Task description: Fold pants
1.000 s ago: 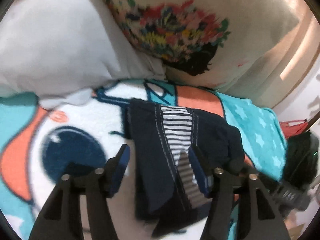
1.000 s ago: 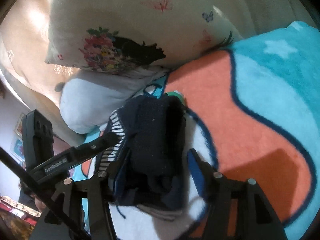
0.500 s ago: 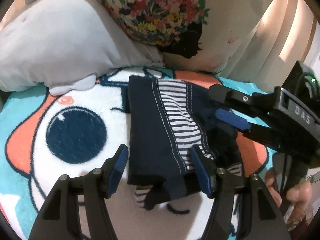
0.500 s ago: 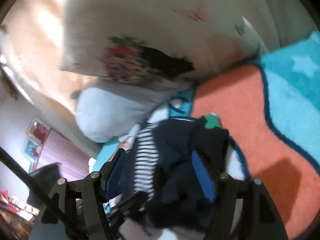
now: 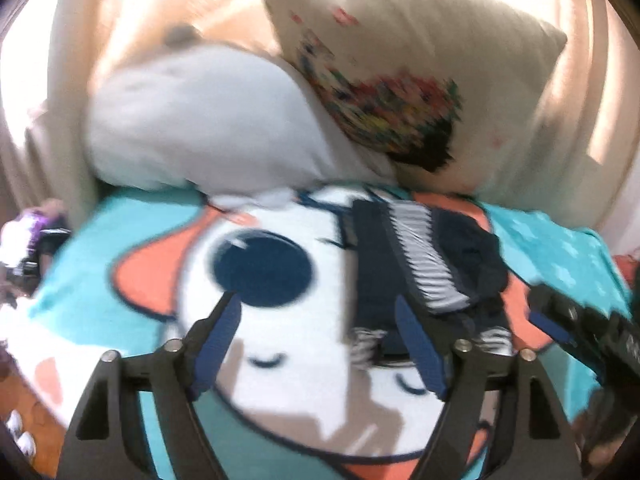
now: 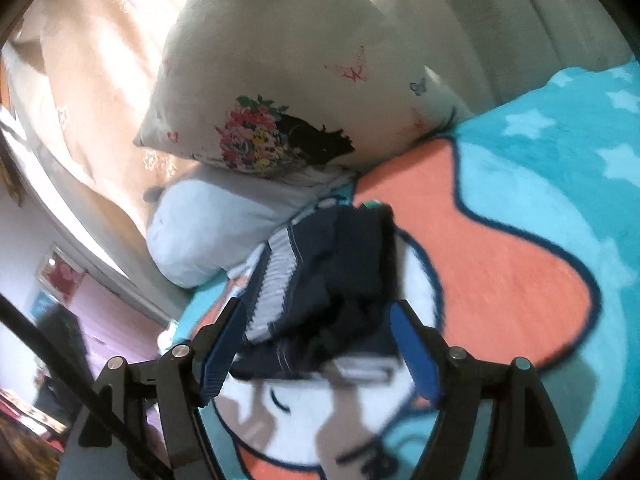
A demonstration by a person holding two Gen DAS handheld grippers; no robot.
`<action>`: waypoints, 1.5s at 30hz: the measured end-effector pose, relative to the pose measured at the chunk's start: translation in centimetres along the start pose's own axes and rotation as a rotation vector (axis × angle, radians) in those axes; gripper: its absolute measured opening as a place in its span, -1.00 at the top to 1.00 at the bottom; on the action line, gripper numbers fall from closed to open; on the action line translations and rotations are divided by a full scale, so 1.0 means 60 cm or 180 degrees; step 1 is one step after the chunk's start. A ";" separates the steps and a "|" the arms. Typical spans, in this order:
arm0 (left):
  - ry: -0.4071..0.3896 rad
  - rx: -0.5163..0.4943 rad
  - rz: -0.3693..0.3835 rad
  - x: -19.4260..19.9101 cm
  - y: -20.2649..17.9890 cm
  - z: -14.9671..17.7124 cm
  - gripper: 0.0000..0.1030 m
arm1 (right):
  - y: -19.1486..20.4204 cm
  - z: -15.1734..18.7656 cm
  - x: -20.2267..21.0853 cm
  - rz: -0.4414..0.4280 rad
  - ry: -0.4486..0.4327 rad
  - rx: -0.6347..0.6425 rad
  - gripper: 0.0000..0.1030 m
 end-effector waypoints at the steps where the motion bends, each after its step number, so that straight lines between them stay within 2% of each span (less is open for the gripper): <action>1: -0.0122 -0.0007 -0.0136 0.010 0.008 -0.005 -0.67 | 0.000 0.007 0.005 0.0043 -0.0011 0.0041 -0.55; 3: -0.0442 -0.0026 -0.0418 0.038 0.021 -0.016 -0.88 | 0.006 0.021 0.015 0.0147 -0.0036 0.0164 -0.55; 5: -0.0695 -0.0022 -0.0532 0.063 0.030 -0.027 -0.99 | 0.012 0.034 0.021 0.0243 -0.0038 0.0300 -0.55; 8: -0.0891 -0.0020 -0.0549 0.087 0.031 -0.039 -0.99 | 0.022 0.052 0.023 0.0393 -0.0016 0.0503 -0.55; 11: -0.0919 -0.0047 -0.0412 0.099 0.026 -0.046 -1.00 | 0.031 0.064 0.026 0.0427 0.0008 0.0583 -0.56; 14: -0.0801 -0.0067 -0.0378 0.102 0.022 -0.041 -1.00 | 0.038 0.073 0.032 0.0452 0.0023 0.0659 -0.57; 16: -0.0713 -0.0095 -0.0272 0.098 0.013 -0.036 -1.00 | 0.043 0.077 0.036 0.0477 0.0016 0.0719 -0.57; 19: -0.0496 -0.0144 -0.0224 0.082 0.002 -0.021 -1.00 | 0.051 0.082 0.041 0.0523 0.0008 0.0806 -0.62; 23: -0.0218 -0.0287 -0.0264 0.061 -0.010 0.000 -1.00 | 0.051 0.090 0.038 0.0669 0.0054 0.0917 -0.62; 30: -0.0022 -0.0406 -0.0262 0.044 -0.013 0.025 -1.00 | 0.038 0.094 0.030 0.0839 0.0127 0.0965 -0.63; 45: 0.0242 -0.0329 -0.0197 0.021 0.002 0.053 -1.00 | 0.029 0.104 0.016 0.1007 0.0273 0.1033 -0.66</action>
Point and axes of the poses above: each gripper's, at about its wrist camera, not at the fingertips, and x roughly against the way its jaws point, y to its left, z to its underside, the point moved 7 cm from there along -x, roughly the way its jaws point, and after that the axes turned 7 degrees about -y, right-handed, at the moved point
